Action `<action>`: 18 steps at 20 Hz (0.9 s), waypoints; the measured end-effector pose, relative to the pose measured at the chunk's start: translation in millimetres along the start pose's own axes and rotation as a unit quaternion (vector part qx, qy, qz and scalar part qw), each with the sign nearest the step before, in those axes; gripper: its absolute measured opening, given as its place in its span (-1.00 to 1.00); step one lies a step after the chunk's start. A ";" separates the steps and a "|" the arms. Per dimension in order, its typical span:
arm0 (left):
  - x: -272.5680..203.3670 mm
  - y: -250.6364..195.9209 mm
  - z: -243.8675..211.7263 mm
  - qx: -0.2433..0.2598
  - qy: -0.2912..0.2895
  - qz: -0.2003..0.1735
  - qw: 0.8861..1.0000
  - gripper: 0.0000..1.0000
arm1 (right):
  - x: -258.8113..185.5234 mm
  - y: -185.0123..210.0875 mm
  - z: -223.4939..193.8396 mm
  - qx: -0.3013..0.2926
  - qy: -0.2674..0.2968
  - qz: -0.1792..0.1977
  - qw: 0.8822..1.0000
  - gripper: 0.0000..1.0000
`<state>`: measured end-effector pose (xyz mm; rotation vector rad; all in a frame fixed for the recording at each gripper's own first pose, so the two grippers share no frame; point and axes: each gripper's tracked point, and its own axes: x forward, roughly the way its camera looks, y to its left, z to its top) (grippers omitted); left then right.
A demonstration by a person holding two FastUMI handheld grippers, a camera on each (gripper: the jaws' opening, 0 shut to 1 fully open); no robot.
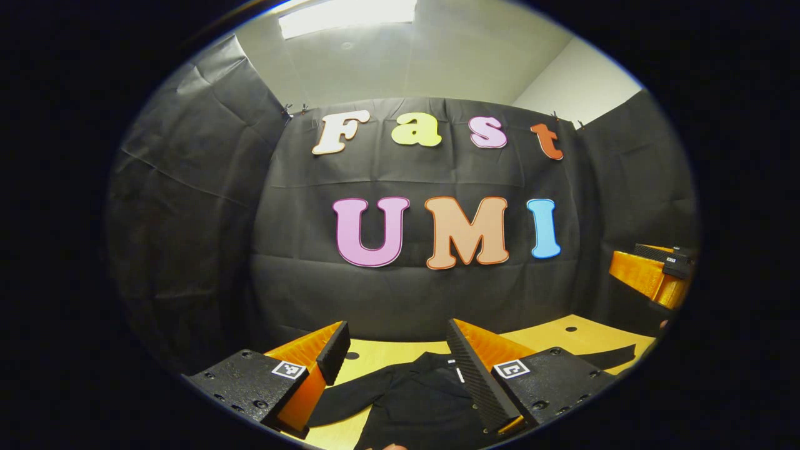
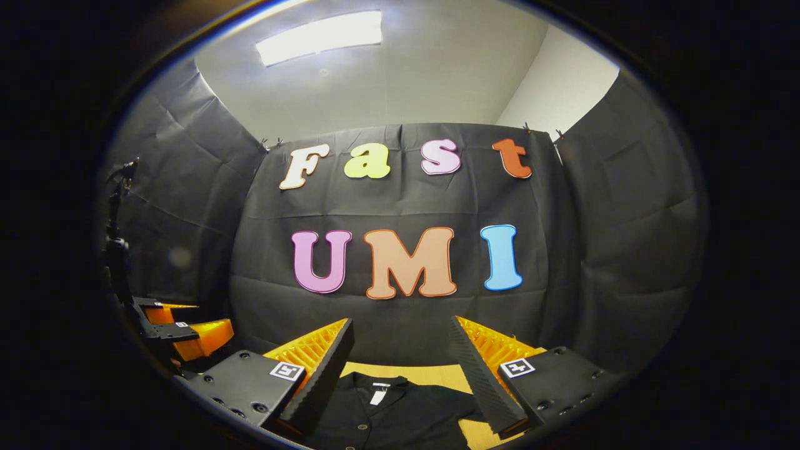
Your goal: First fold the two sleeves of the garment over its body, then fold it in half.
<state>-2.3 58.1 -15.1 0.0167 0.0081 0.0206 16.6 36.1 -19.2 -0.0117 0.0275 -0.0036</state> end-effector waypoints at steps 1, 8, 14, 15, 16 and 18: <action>0.7 2.6 0.4 -0.002 -0.001 0.002 1.000 0.86 | 0.4 -5.4 1.1 -0.003 -0.002 -0.004 1.000 0.94; 12.7 -3.6 -0.1 -0.003 0.000 0.019 1.000 0.84 | 10.9 -29.4 -3.2 0.015 0.003 -0.004 1.000 0.94; 11.3 -13.0 -9.6 -0.006 0.011 0.025 1.000 0.84 | 12.3 -41.9 -11.5 0.006 0.016 0.008 1.000 0.94; 12.4 -14.7 -11.4 -0.006 0.014 0.026 1.000 0.84 | 12.4 -46.8 -12.3 0.002 0.018 0.006 1.000 0.94; 12.7 -15.5 -12.1 -0.007 0.014 0.027 0.999 0.84 | 13.1 -53.1 -12.2 0.000 0.019 0.003 1.000 0.94; 13.4 -18.2 -10.3 -0.007 0.013 0.028 0.999 0.84 | 15.3 -65.3 -9.5 -0.003 0.017 -0.002 1.000 0.94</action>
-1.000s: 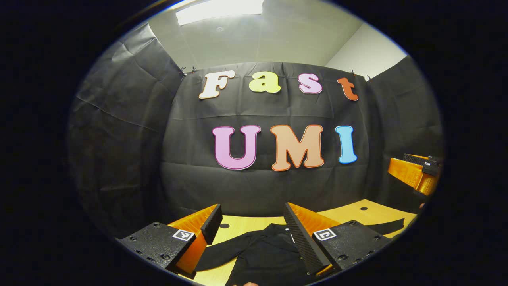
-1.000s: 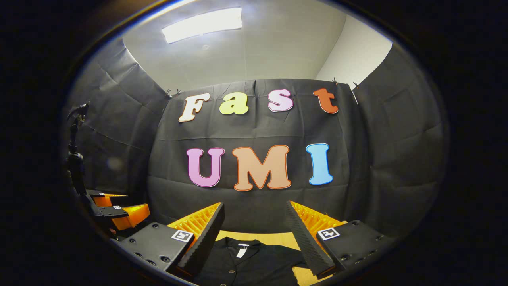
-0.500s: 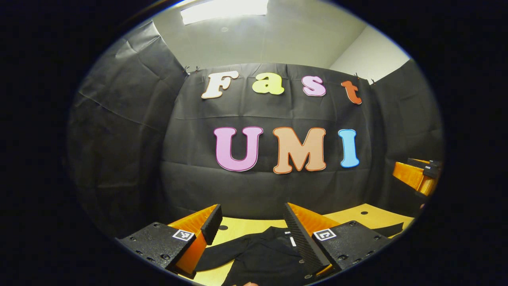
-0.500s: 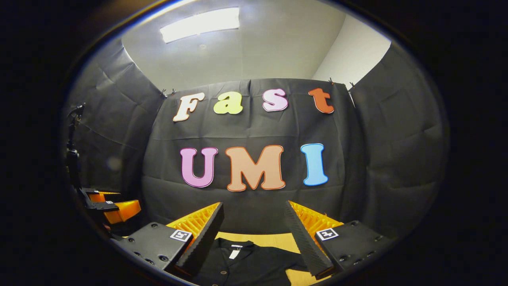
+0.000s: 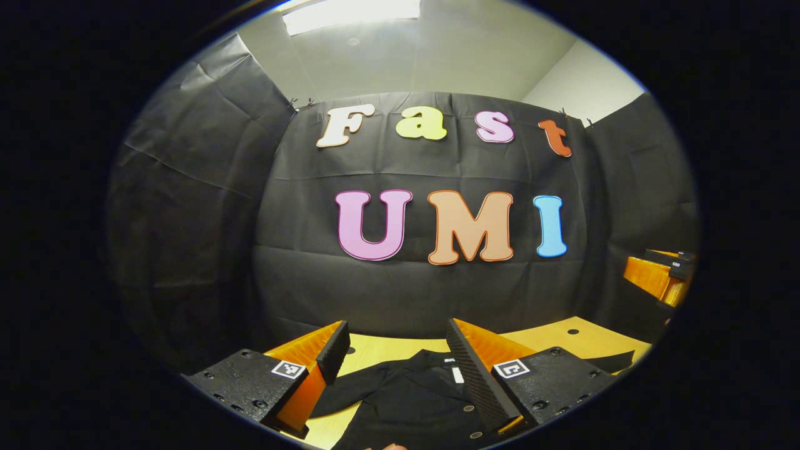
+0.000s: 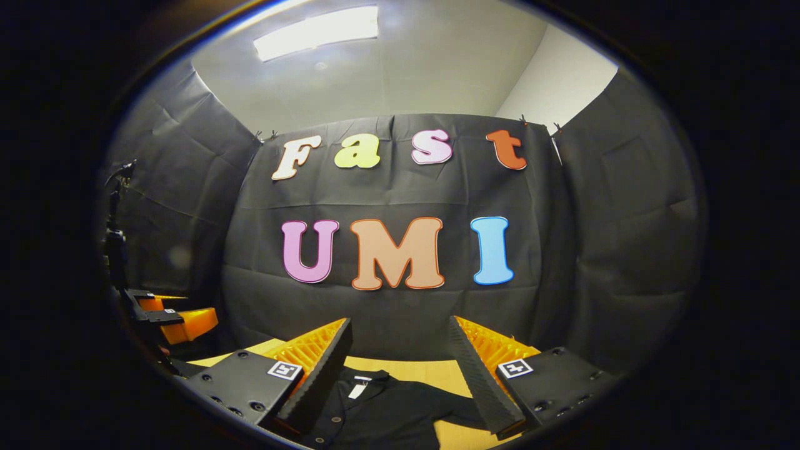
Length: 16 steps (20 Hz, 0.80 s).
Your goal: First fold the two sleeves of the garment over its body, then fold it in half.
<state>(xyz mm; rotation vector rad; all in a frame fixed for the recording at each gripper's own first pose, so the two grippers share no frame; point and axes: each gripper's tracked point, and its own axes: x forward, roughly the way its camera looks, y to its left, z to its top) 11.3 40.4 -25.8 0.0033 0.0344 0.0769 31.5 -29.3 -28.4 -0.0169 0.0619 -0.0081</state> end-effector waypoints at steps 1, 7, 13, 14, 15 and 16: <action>0.6 -2.5 0.1 0.002 0.000 -0.001 1.000 0.84 | 2.3 -7.8 -0.5 -0.003 0.000 -0.003 1.000 0.94; 8.9 -13.9 13.8 0.016 -0.017 -0.003 1.000 0.85 | 17.7 -85.7 -13.3 -0.019 0.033 -0.041 0.998 0.95; 17.3 -33.3 16.8 0.029 -0.018 0.000 0.999 0.84 | 26.9 -177.2 -62.7 -0.044 0.106 -0.086 0.990 0.96; 19.1 -36.5 17.1 0.030 -0.017 0.002 0.999 0.84 | 27.5 -189.4 -70.2 -0.046 0.116 -0.091 0.988 0.96; 21.8 -41.1 14.7 0.030 -0.015 0.003 0.999 0.84 | 28.2 -200.4 -80.8 -0.045 0.126 -0.093 0.987 0.96; 23.7 -45.6 13.1 0.031 -0.012 0.004 0.999 0.84 | 29.6 -210.3 -91.5 -0.044 0.137 -0.094 0.985 0.96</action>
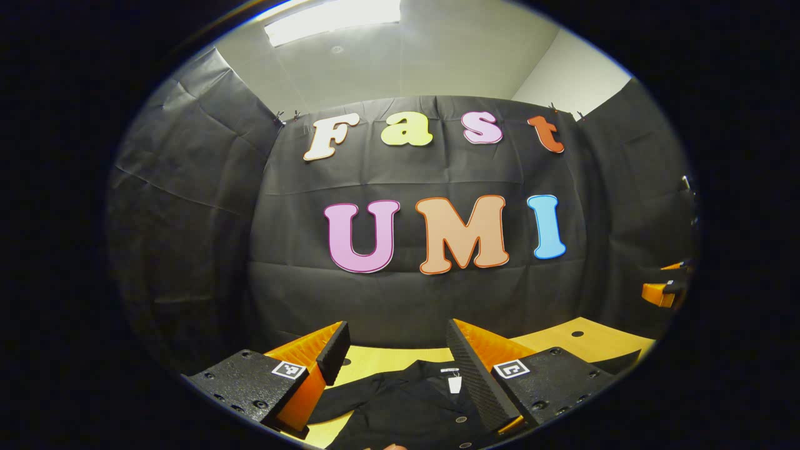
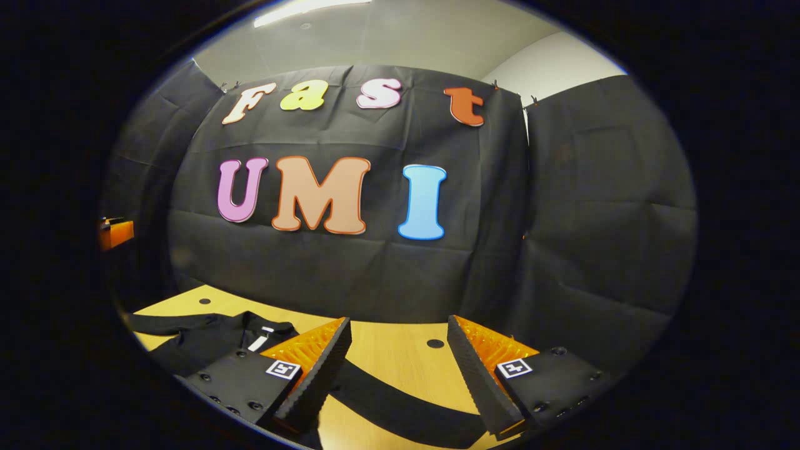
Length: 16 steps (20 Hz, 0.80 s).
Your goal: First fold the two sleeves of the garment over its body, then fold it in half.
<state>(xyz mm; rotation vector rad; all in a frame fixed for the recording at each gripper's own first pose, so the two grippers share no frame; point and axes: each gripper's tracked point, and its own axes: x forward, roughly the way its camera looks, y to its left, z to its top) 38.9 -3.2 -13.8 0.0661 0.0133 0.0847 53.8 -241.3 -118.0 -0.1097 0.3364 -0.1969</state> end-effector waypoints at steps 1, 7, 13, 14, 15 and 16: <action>1.4 -5.9 -1.6 0.002 0.003 0.001 1.000 0.84 | 7.1 -8.1 -13.4 0.002 0.015 -0.001 1.000 0.99; 11.8 -34.7 -3.9 0.028 0.015 0.007 0.999 0.84 | 43.4 -50.6 -104.7 0.008 0.113 -0.002 0.994 0.96; 20.8 -64.4 -8.1 0.052 0.028 0.008 0.998 0.84 | 66.2 -85.9 -190.4 0.005 0.207 -0.004 0.978 0.97; 22.8 -69.8 -7.9 0.055 0.029 0.007 0.998 0.84 | 64.8 -90.6 -206.2 0.008 0.232 -0.003 0.973 0.97; 23.6 -74.2 -8.4 0.059 0.030 0.006 0.998 0.83 | 61.9 -97.6 -222.0 0.010 0.251 -0.004 0.968 0.98; 25.7 -77.9 -8.7 0.062 0.032 0.004 0.998 0.83 | 61.7 -104.5 -236.1 0.012 0.262 -0.007 0.965 0.99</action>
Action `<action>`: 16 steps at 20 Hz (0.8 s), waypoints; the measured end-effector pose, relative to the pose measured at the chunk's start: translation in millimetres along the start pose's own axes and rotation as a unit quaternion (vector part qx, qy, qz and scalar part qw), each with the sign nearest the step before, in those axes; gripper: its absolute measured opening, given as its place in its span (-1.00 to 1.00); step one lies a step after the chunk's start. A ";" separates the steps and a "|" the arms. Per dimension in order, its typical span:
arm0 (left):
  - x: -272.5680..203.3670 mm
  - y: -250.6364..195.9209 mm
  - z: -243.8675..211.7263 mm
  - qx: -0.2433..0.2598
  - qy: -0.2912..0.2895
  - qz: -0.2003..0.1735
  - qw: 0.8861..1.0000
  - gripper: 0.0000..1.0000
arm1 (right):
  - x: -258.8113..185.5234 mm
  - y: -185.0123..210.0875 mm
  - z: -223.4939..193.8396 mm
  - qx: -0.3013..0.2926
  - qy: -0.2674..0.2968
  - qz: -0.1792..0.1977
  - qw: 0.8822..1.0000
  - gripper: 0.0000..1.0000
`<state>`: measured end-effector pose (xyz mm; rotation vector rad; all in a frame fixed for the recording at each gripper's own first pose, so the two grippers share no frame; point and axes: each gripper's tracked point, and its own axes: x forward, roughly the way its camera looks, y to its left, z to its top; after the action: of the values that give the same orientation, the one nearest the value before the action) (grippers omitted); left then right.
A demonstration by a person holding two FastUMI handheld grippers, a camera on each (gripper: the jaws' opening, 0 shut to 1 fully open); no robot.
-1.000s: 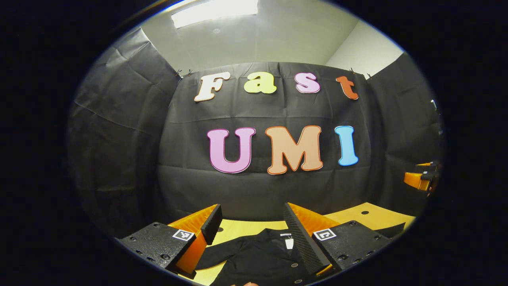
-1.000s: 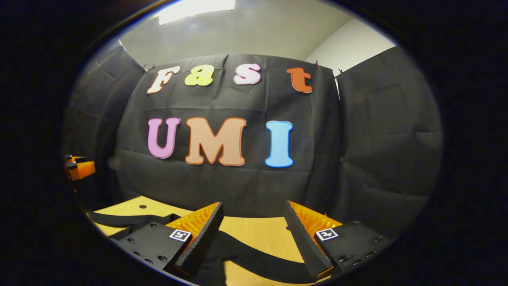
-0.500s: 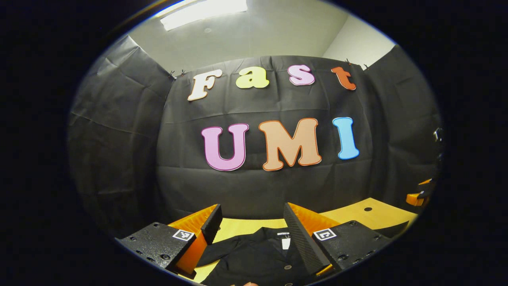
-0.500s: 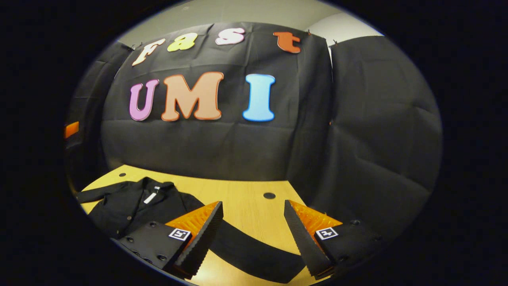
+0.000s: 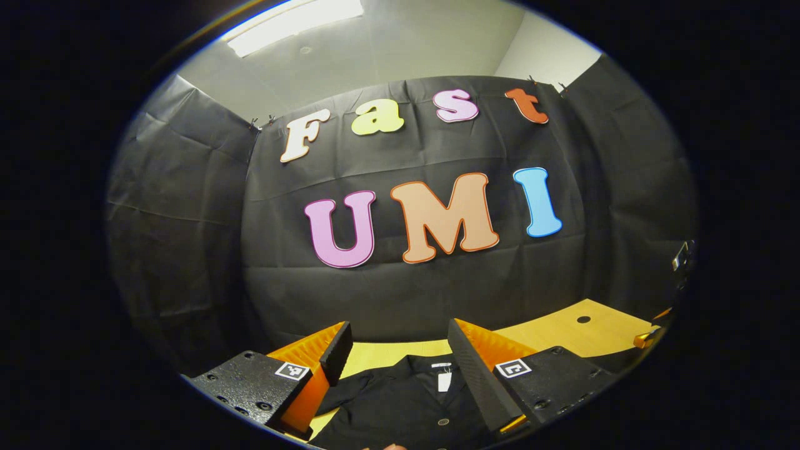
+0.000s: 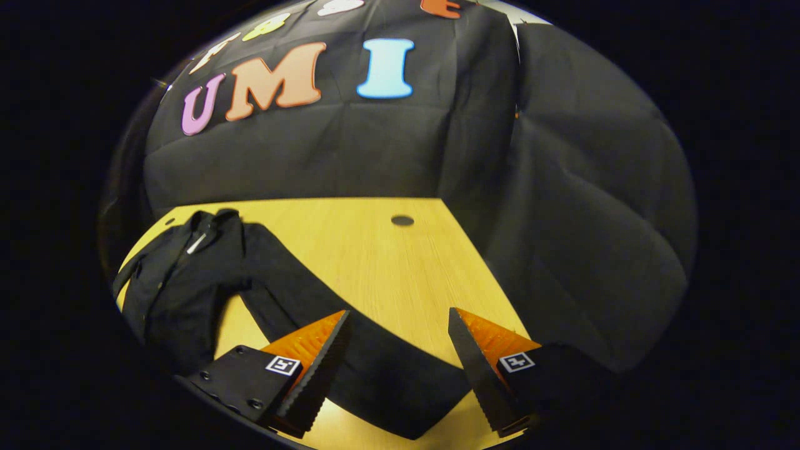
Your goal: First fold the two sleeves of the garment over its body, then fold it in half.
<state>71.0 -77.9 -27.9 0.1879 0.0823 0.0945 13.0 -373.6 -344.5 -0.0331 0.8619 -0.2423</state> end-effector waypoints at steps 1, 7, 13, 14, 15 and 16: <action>2.8 -5.0 0.2 0.004 0.002 -0.002 1.000 0.83 | 2.6 -6.7 -12.6 0.003 0.014 -0.004 1.000 1.00; 13.1 -29.0 -6.2 0.006 0.014 -0.018 1.000 0.84 | 10.7 -37.0 -62.9 0.010 0.071 -0.018 0.997 0.99; 17.5 -37.1 -11.7 0.007 0.025 -0.024 0.999 0.77 | 11.4 -33.6 -76.9 0.054 0.094 0.015 0.994 0.92; 18.7 -36.0 -11.9 0.008 0.026 -0.023 0.999 0.84 | 12.1 -29.2 -74.4 0.056 0.093 0.025 0.994 0.84; 18.2 -35.9 -12.3 0.007 0.026 -0.023 0.999 0.84 | 9.0 -23.4 -72.8 0.052 0.095 0.034 0.994 0.50; 18.0 -35.2 -12.4 0.007 0.027 -0.023 0.999 0.90 | 12.1 -12.3 -76.0 0.052 0.092 0.044 0.993 0.15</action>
<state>90.7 -108.2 -48.1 0.1968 0.1416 0.0533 -39.3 -383.1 -401.6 0.1252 1.0313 -0.2096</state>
